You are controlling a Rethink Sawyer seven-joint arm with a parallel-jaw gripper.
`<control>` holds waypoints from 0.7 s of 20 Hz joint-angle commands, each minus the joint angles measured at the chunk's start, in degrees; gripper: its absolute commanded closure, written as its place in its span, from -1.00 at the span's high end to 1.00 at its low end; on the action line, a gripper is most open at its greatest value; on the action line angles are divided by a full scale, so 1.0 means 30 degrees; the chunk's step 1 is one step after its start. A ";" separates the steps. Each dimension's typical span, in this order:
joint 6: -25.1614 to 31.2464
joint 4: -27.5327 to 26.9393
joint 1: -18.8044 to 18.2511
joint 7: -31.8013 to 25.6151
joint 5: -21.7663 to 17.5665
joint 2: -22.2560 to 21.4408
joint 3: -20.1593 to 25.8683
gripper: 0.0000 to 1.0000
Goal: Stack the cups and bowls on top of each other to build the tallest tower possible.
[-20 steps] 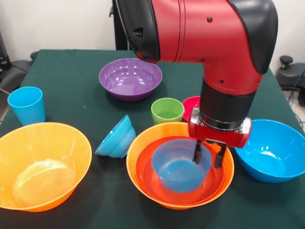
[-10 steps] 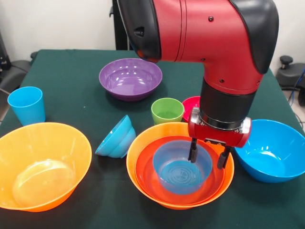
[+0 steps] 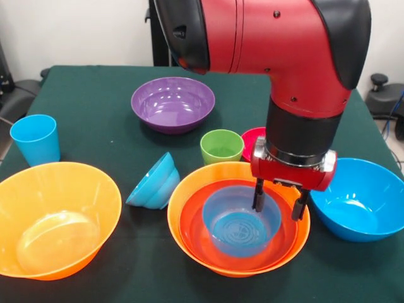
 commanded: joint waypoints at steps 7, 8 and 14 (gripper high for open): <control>0.1881 0.2600 -0.0126 0.0790 0.2125 -0.3277 0.0570 1.00; 0.1706 0.2677 -0.0113 0.0768 0.2095 -0.3246 0.0480 1.00; 0.0377 0.3533 -0.0168 0.0706 0.1916 -0.3175 0.0018 1.00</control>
